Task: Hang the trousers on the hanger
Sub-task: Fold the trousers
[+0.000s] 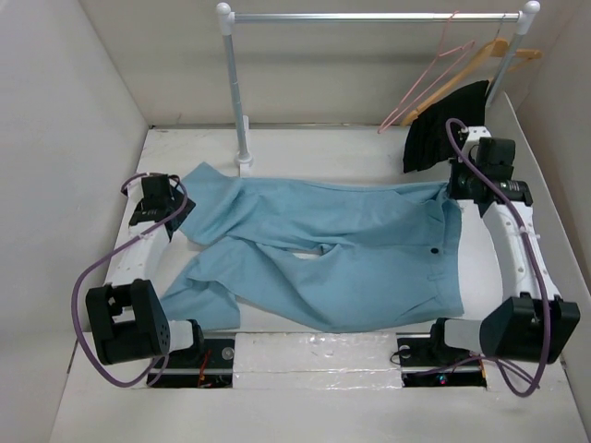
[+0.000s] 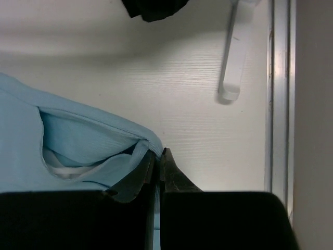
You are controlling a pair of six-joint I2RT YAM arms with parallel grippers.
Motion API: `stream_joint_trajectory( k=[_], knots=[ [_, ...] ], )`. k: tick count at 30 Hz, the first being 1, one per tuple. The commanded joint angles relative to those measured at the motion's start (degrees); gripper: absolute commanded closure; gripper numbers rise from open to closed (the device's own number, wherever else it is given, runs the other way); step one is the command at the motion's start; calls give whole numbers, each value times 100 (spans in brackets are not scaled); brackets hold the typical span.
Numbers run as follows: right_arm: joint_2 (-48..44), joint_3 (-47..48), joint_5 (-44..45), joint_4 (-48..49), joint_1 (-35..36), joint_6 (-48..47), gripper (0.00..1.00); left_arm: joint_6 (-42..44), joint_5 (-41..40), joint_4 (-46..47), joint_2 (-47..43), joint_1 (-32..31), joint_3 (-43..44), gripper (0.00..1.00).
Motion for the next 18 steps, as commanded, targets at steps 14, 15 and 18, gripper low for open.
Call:
stream_joint_trajectory(
  k=[14, 15, 18],
  knots=[
    [432, 372, 789, 920, -696, 555, 73, -28, -286, -127, 2844, 464, 1944, 36],
    [406, 441, 606, 815, -696, 520, 52, -167, -190, -231, 2933, 525, 2041, 40],
    [283, 688, -300, 358, -425, 406, 27, -169, -163, -453, 2637, 518, 2069, 42]
  ],
)
